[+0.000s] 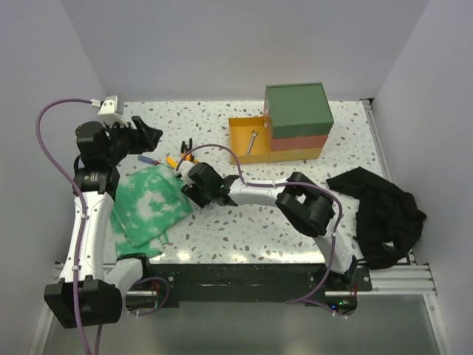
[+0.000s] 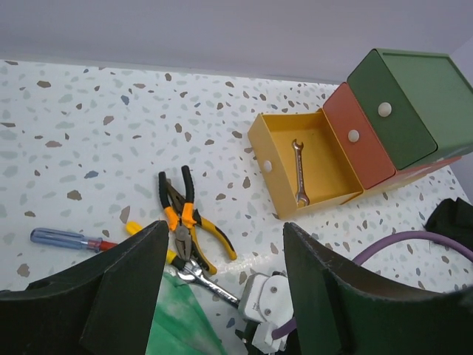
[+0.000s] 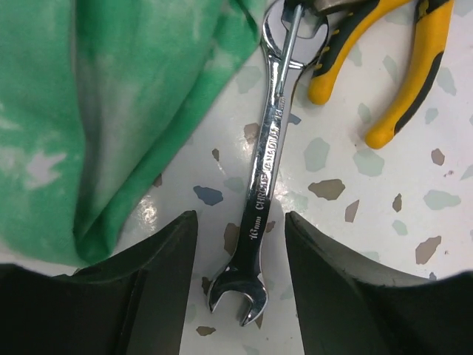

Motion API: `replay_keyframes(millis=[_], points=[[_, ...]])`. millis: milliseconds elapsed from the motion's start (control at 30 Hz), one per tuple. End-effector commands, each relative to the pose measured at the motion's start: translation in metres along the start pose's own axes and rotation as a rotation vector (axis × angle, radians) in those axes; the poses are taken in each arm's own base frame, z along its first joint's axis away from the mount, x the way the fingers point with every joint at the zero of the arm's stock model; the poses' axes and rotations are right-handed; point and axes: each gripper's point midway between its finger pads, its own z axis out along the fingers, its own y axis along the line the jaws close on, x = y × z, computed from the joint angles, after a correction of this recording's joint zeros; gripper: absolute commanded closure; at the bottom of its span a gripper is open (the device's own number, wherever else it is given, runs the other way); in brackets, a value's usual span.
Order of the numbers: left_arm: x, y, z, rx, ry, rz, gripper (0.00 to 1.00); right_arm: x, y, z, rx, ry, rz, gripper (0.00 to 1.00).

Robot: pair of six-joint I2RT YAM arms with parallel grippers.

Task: Sort the tools into containers

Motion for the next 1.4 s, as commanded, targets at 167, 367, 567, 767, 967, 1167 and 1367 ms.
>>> replay_keyframes(millis=[167, 367, 567, 767, 967, 1167, 1367], points=[[0.003, 0.000, -0.005, 0.005, -0.017, 0.013, 0.32, 0.050, 0.003, -0.006, -0.006, 0.128, 0.108, 0.65], [0.017, 0.001, 0.002, 0.031, 0.013, -0.007, 0.32, 0.097, 0.004, -0.042, -0.058, 0.233, 0.161, 0.84], [0.053, 0.003, 0.011, 0.056, 0.083, -0.134, 0.33, 0.099, 0.000, -0.078, -0.082, 0.192, 0.132, 0.88], [0.096, -0.007, 0.015, 0.111, 0.169, -0.282, 0.34, 0.052, -0.011, -0.116, -0.084, 0.067, 0.102, 0.57], [0.110, -0.013, 0.019, 0.136, 0.191, -0.302, 0.34, 0.076, -0.022, -0.135, -0.043, 0.080, 0.028, 0.55], [0.106, -0.011, 0.022, 0.126, 0.186, -0.302, 0.34, 0.084, -0.023, -0.124, -0.038, 0.098, -0.021, 0.58], [0.106, -0.011, 0.021, 0.120, 0.181, -0.303, 0.34, 0.099, -0.021, -0.110, -0.036, 0.136, -0.042, 0.61]])
